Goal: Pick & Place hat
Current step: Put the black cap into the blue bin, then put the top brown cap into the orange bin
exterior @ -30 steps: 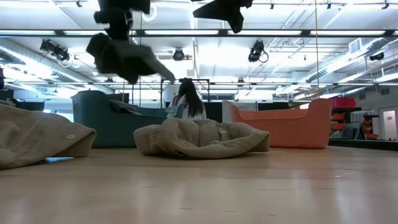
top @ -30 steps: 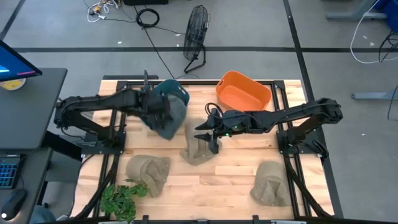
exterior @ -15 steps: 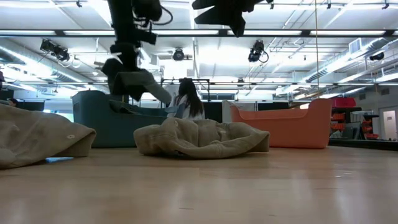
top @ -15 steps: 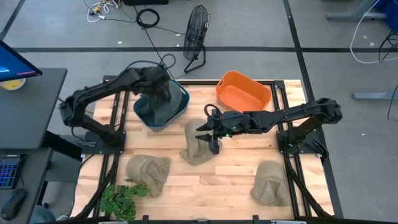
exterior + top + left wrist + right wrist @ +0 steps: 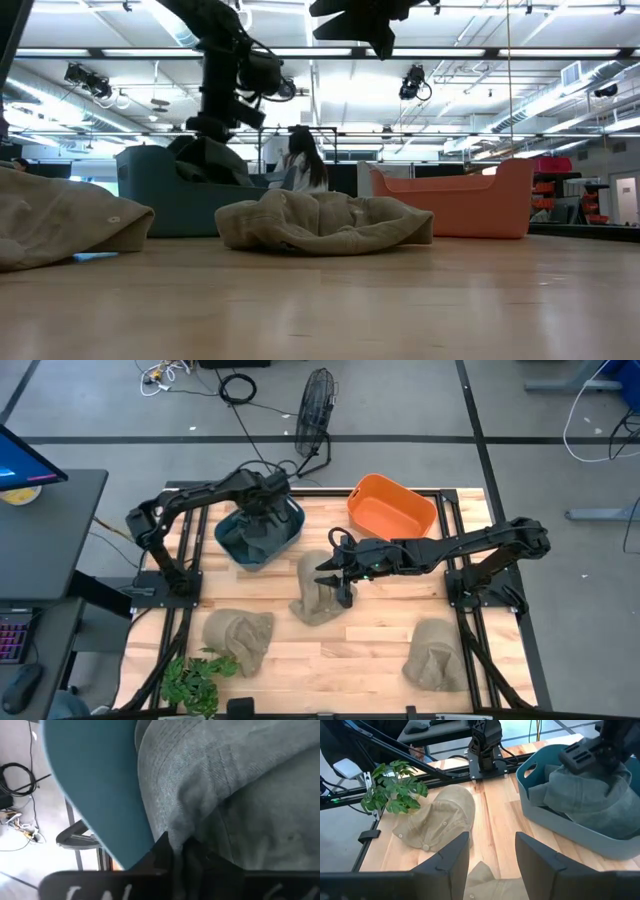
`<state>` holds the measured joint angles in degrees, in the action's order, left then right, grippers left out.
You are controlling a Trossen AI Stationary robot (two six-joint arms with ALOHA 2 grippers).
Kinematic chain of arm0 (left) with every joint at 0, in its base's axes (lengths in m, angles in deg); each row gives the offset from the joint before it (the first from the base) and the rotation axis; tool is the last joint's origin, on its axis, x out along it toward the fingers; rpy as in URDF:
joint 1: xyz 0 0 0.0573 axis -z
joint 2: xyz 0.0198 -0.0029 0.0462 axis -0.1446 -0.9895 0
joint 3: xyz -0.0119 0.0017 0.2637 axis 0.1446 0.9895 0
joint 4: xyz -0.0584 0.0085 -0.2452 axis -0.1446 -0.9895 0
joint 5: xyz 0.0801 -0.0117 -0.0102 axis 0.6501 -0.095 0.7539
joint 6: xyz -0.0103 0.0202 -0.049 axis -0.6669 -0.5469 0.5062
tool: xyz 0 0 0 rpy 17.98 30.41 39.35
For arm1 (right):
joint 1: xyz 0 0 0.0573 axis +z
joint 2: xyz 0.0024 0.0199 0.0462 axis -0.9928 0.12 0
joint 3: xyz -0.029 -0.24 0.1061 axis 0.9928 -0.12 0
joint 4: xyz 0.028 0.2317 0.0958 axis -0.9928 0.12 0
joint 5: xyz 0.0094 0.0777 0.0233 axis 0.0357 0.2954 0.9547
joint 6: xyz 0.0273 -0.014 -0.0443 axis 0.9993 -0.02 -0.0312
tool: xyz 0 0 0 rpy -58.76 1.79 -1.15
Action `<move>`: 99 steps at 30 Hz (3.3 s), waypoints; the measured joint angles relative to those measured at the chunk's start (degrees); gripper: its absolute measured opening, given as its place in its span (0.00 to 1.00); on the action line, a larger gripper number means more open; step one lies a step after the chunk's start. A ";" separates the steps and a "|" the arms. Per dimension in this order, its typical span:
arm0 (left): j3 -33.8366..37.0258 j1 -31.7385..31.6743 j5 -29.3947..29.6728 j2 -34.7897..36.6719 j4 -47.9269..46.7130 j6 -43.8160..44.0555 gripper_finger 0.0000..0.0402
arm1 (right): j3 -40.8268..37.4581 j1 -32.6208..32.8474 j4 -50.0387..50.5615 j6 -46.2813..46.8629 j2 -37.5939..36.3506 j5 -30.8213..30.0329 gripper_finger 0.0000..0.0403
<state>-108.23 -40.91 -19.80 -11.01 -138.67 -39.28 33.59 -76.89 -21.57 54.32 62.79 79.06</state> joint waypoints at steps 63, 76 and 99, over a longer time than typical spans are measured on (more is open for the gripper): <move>-0.04 54.59 13.22 17.68 10.34 72.56 0.43 | -0.07 2.01 14.25 -7.50 -3.59 4.92 0.54; -0.04 56.98 13.45 10.68 10.39 81.50 0.43 | -0.07 1.58 14.56 -10.41 4.73 5.92 0.54; -0.02 56.94 13.44 9.18 13.42 84.59 0.43 | -0.02 -7.46 11.43 -15.22 13.54 -0.45 0.55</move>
<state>-108.25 16.02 -6.35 -1.84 -125.25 45.31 33.57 -84.35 -10.13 39.10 76.33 78.61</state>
